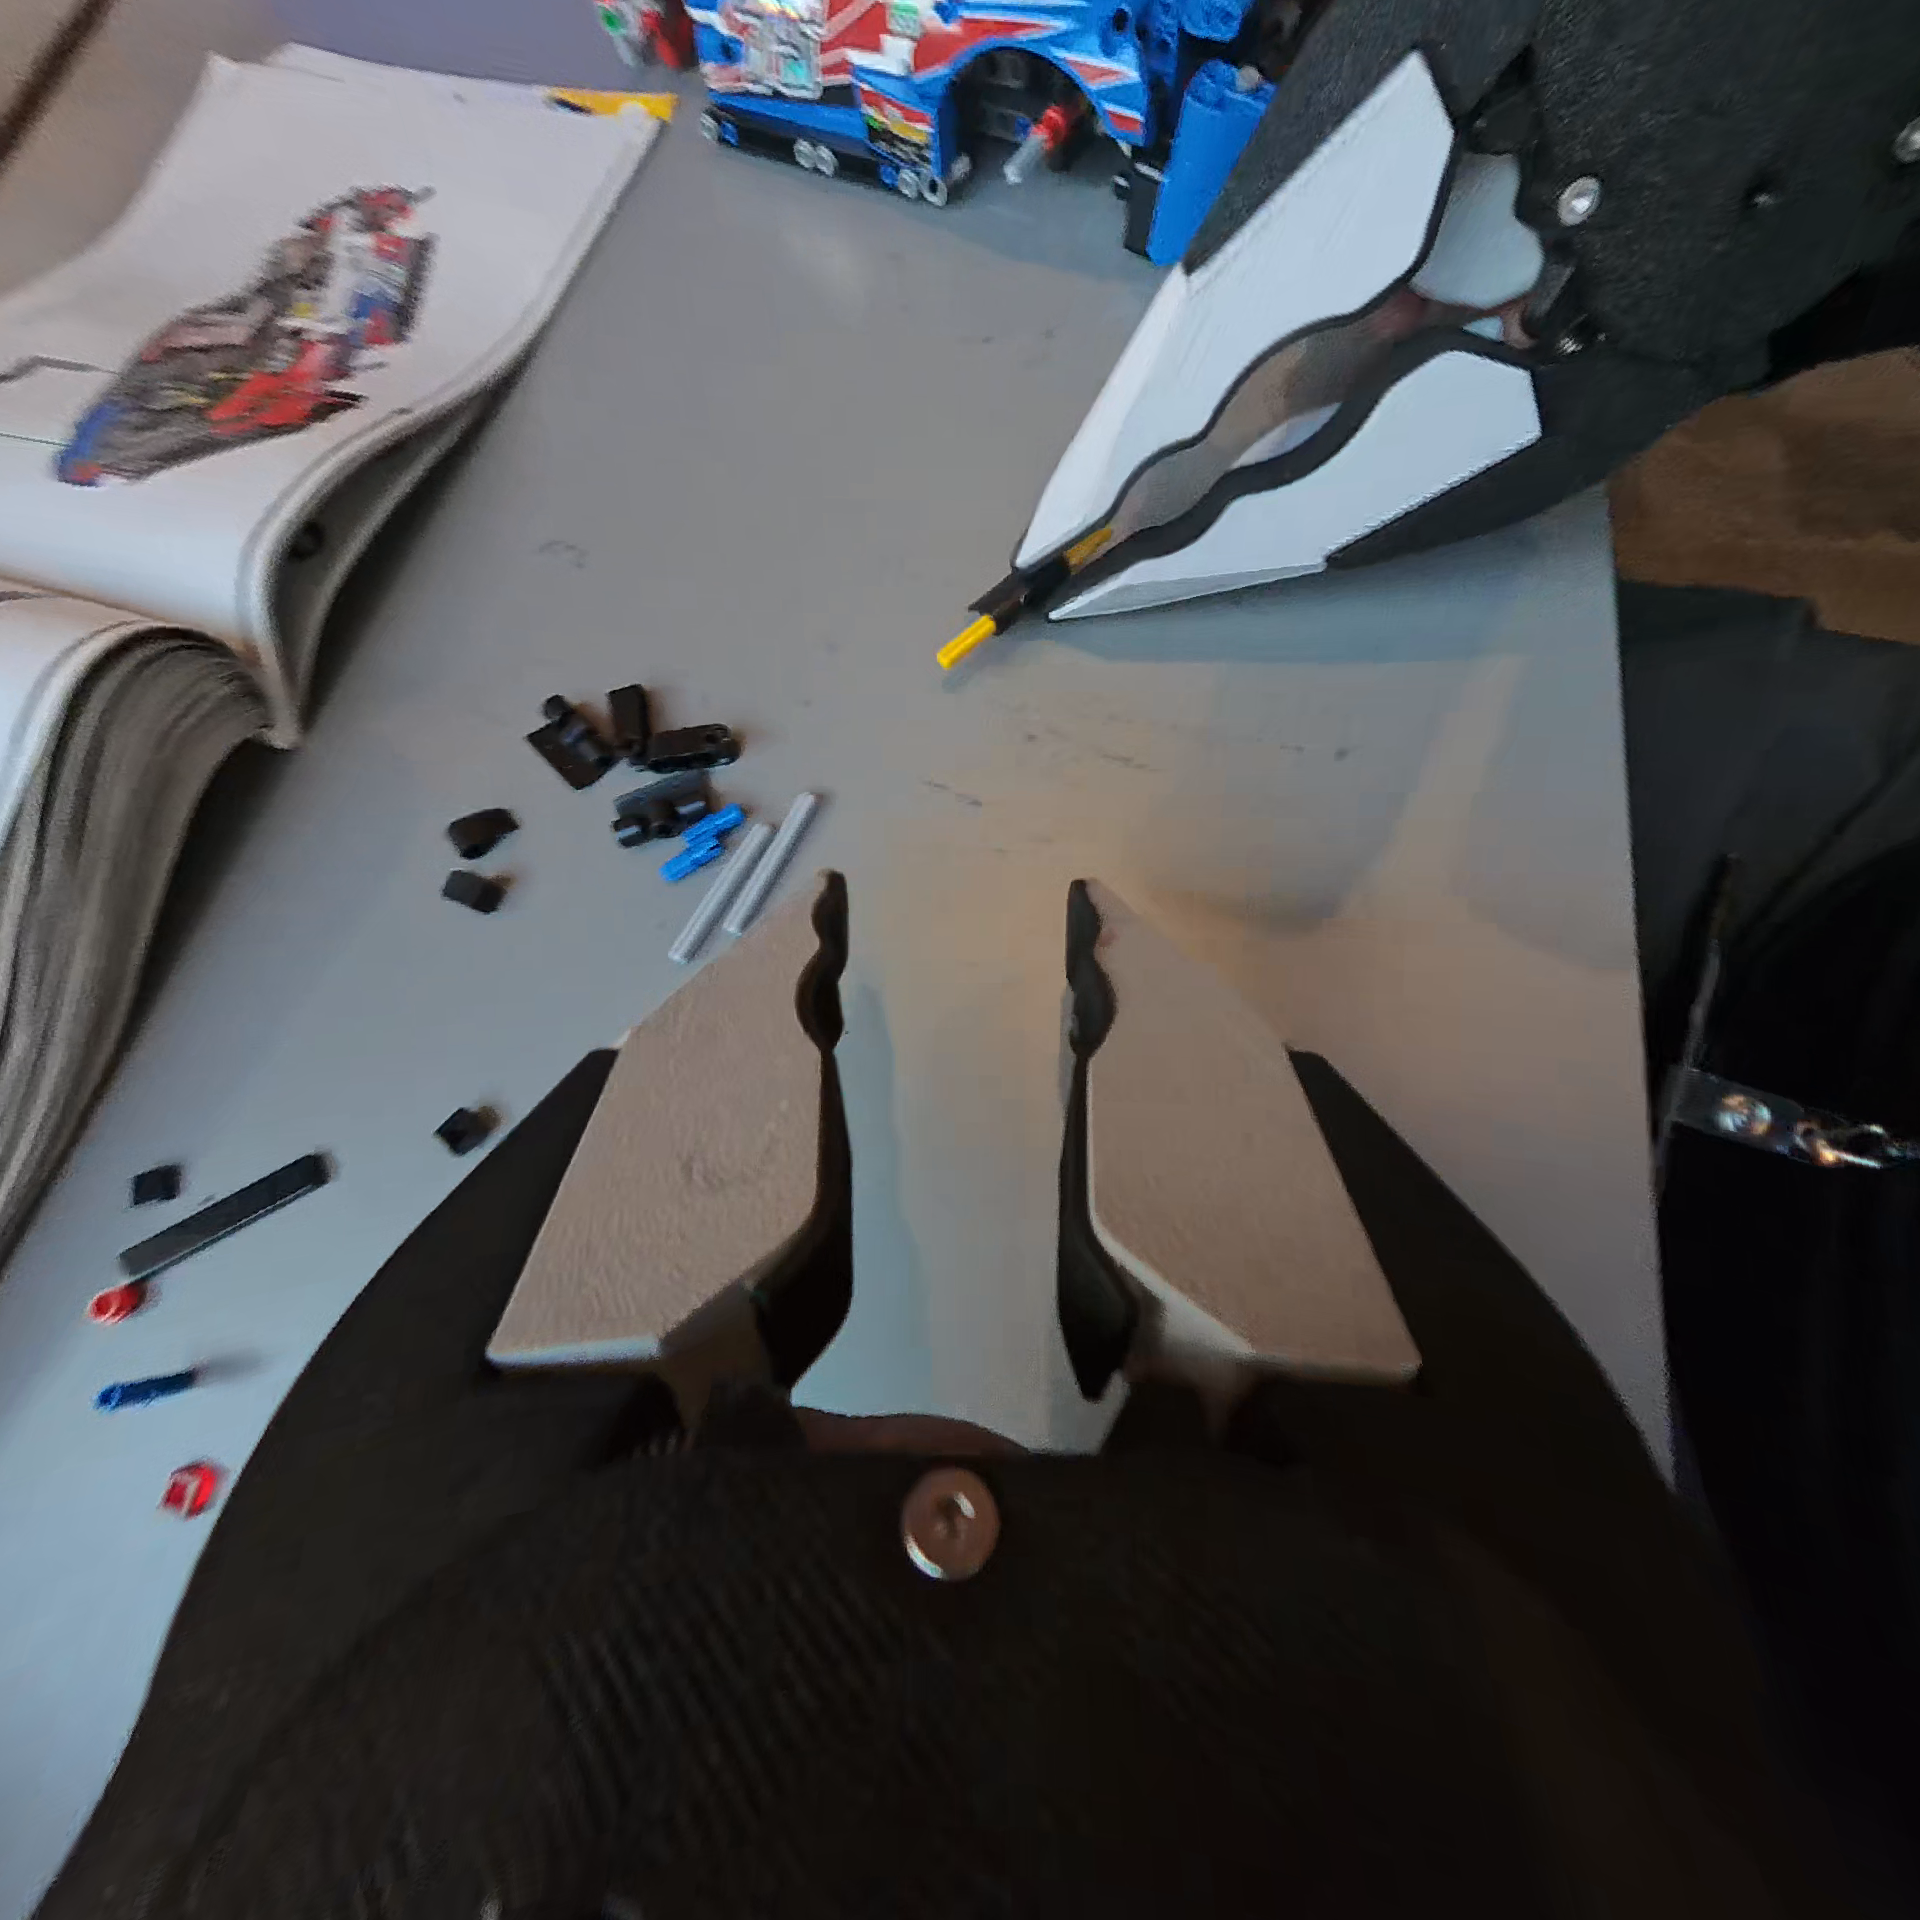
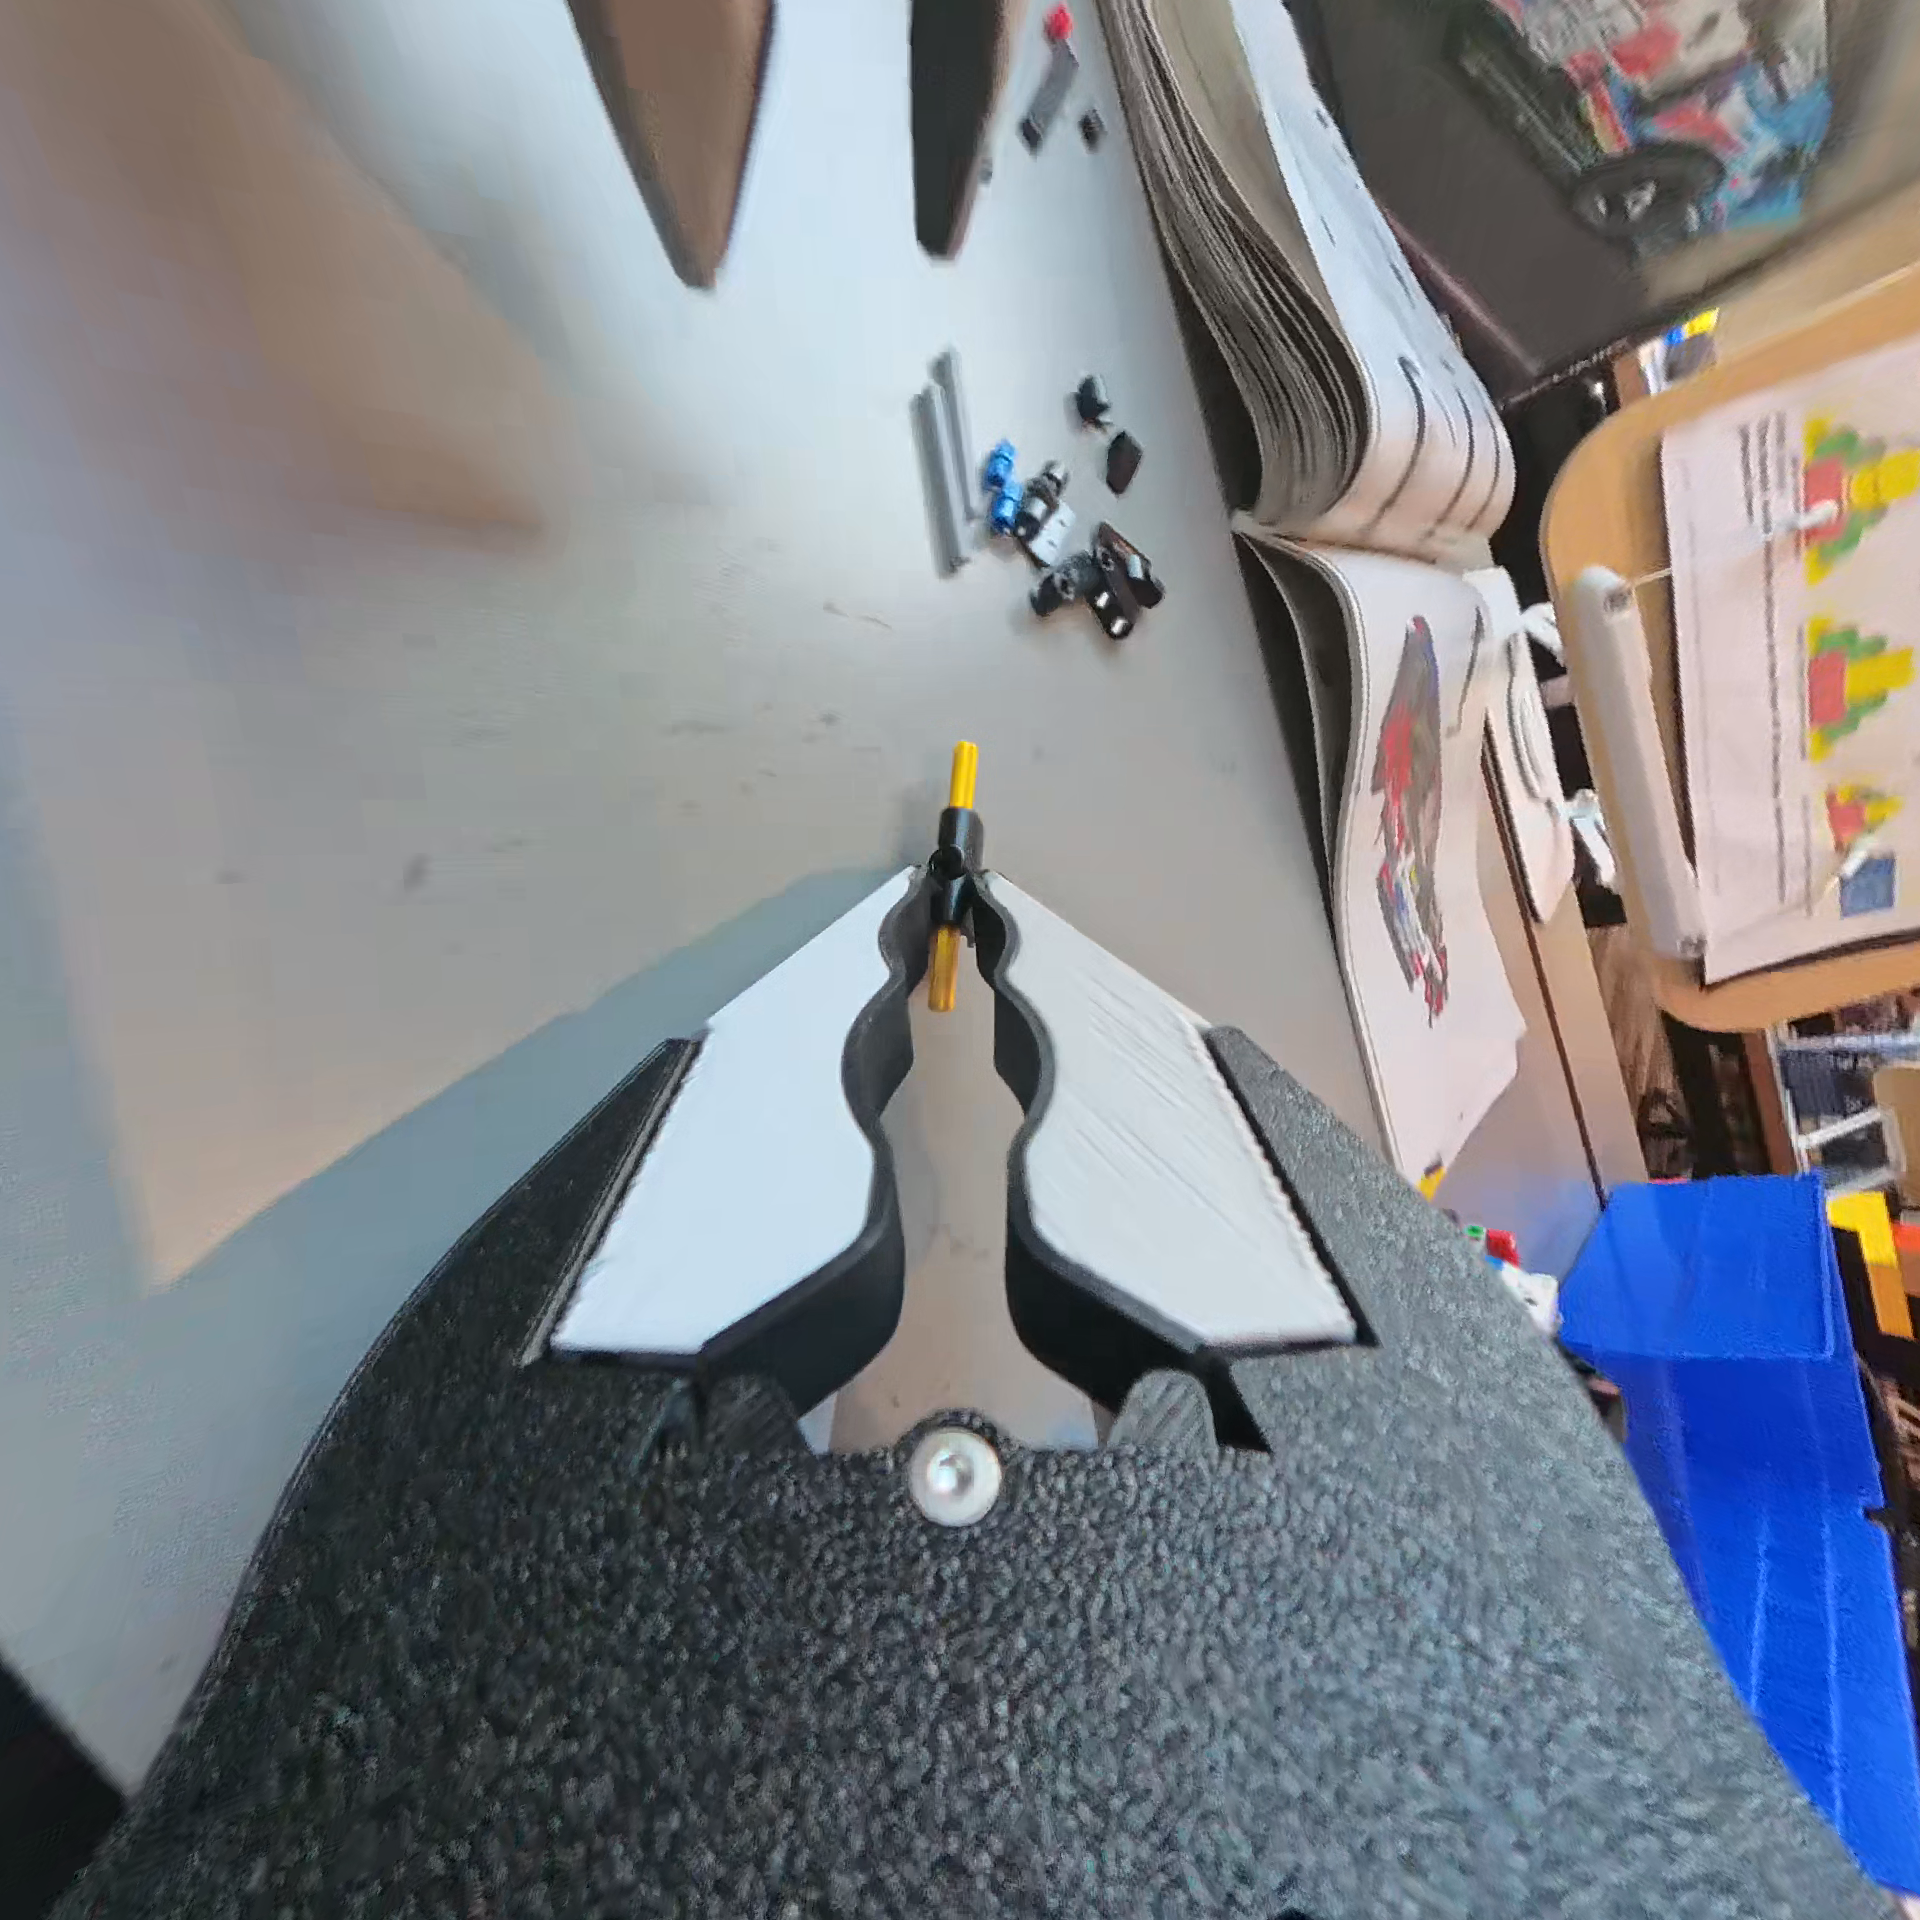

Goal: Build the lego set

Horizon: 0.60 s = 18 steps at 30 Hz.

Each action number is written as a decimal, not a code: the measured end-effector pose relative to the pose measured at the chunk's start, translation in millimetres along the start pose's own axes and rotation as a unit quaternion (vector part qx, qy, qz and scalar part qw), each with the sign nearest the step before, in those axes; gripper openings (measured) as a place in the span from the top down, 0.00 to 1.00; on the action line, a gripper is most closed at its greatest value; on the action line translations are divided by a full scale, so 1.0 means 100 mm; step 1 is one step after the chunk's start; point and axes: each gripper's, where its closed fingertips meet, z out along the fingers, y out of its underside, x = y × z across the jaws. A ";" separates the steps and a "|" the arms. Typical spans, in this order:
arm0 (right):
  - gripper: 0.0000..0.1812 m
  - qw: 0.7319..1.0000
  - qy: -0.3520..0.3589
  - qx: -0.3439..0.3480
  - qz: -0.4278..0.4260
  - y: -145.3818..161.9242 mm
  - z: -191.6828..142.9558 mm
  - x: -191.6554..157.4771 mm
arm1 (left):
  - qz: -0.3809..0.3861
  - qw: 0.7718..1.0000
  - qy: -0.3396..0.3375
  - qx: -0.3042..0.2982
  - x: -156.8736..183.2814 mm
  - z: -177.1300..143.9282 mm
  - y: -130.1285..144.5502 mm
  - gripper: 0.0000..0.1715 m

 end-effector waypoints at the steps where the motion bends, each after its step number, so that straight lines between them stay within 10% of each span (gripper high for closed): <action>1: 0.96 1.000 0.010 -0.001 0.006 0.00 0.02 0.05 | 0.000 1.000 -0.017 0.016 -0.05 -0.03 -0.01 0.76; 18: 0.89 0.990 -0.005 -0.088 0.107 -0.04 0.15 0.10 | 0.046 0.986 -0.135 0.089 -0.43 -0.22 0.04 0.76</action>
